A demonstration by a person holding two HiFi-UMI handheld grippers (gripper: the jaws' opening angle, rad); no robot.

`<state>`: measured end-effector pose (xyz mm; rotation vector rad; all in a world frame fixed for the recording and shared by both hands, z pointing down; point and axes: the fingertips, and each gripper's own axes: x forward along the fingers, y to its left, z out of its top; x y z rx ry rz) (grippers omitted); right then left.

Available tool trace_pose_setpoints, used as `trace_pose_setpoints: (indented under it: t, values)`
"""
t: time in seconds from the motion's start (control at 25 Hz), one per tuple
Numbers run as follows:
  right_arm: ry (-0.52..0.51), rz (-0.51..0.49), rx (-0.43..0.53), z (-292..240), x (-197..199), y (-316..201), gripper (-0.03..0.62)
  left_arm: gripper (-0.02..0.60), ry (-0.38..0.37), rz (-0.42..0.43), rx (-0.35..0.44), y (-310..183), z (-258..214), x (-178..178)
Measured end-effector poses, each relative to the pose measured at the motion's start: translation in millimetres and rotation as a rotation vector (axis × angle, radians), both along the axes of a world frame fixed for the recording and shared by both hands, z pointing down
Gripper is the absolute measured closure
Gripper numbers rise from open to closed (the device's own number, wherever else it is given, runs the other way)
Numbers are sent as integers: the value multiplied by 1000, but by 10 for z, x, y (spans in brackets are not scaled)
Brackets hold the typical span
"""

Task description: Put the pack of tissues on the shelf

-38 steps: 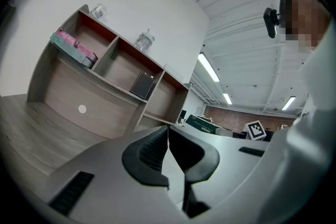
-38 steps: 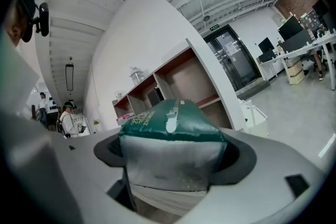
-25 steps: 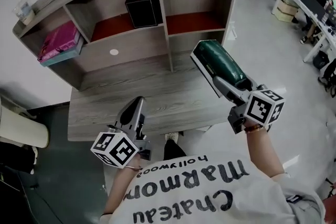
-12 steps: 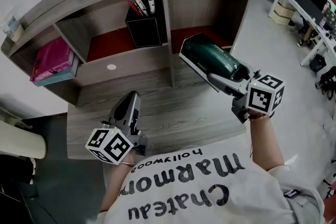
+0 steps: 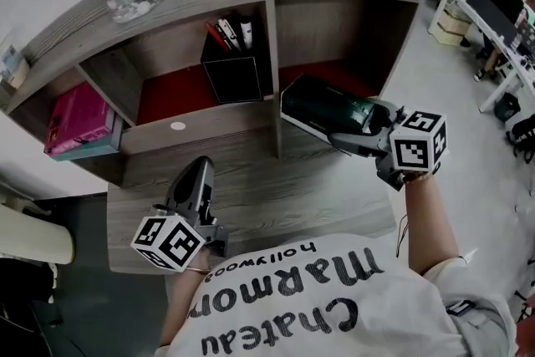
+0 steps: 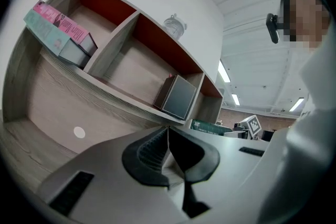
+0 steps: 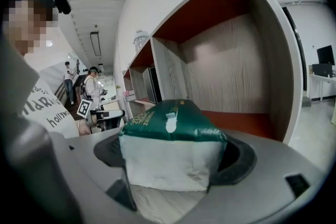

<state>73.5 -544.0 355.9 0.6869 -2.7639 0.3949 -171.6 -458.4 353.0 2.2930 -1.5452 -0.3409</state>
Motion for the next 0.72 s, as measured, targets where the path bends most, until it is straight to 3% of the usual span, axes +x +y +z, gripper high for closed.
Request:
trace_pose_setpoints:
  t: [0.16, 0.4, 0.72]
  values:
    - [-14, -42, -25, -7, 15, -153, 152, 560, -2, -3, -9, -65, 40, -41]
    - [70, -127, 27, 2, 8, -309, 141, 560, 1, -8, -35, -134, 117, -86]
    - [131, 27, 31, 78, 142, -593, 123, 560, 5, -6, -41, -176, 157, -129]
